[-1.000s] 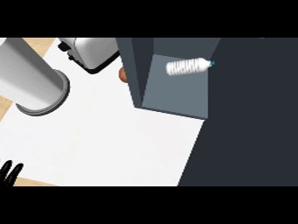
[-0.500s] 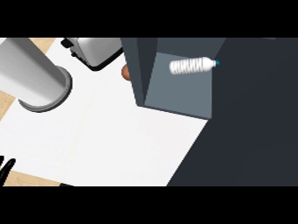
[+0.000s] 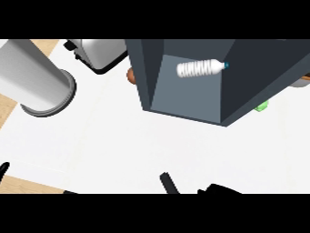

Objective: Pick up the bottled water, place it into the cabinet and close the cabinet

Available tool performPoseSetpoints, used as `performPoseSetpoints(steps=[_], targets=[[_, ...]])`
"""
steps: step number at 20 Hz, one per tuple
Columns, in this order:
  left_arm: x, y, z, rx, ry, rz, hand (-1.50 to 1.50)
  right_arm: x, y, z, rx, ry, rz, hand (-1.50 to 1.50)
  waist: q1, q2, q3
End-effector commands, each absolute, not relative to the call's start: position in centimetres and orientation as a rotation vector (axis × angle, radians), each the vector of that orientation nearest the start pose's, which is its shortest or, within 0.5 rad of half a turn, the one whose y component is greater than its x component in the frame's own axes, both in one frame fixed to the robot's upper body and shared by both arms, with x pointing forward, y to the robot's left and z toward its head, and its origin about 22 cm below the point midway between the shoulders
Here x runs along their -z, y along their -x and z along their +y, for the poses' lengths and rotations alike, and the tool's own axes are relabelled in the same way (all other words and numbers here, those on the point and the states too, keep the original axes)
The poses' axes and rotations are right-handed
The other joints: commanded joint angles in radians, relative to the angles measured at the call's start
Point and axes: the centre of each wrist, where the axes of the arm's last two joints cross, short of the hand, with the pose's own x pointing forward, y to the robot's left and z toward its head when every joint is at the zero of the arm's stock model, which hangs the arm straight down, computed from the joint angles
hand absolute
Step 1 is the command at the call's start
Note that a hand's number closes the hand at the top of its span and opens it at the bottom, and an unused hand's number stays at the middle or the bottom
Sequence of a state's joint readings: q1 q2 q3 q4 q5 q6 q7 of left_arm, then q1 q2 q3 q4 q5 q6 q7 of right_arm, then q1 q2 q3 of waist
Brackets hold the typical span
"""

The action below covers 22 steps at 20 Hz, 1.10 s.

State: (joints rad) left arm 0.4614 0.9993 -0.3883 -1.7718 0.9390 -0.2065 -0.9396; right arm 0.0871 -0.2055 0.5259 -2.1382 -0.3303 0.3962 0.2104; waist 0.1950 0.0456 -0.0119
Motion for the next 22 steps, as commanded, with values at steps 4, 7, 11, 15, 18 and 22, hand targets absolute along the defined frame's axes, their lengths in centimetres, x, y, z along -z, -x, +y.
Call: performPoseSetpoints(steps=[4, 7, 11, 15, 18, 22], targets=[[-2.5, -10.7, 36.9, -0.057, 0.455, -1.871, -1.50, -10.9, -23.8, -13.5, -0.459, -0.684, -1.603, 1.50, -0.042, -0.015, 0.005], [-2.6, -10.1, 36.6, -0.059, 0.491, -1.847, -1.50, -12.1, -27.4, -12.3, -0.419, -0.597, -1.616, 1.50, -0.042, -0.022, 0.008], [-2.5, -10.3, 37.1, -0.064, 0.485, -1.851, -1.50, -13.4, -32.3, -11.2, -0.403, -0.517, -1.596, 1.50, -0.061, -0.017, 0.008], [-3.1, -10.3, 37.4, -0.081, 0.488, -1.866, -1.50, -14.2, -36.4, -11.1, -0.394, -0.460, -1.602, 1.50, -0.074, -0.019, 0.011], [-2.9, -9.5, 37.4, -0.071, 0.500, -1.850, -1.50, -14.7, -37.5, -10.0, -0.408, -0.445, -1.589, 1.50, -0.083, -0.028, 0.011], [-3.2, -10.6, 37.4, -0.075, 0.492, -1.860, -1.50, -13.4, -38.2, -10.0, -0.398, -0.482, -1.593, 1.50, -0.108, -0.023, 0.012]])
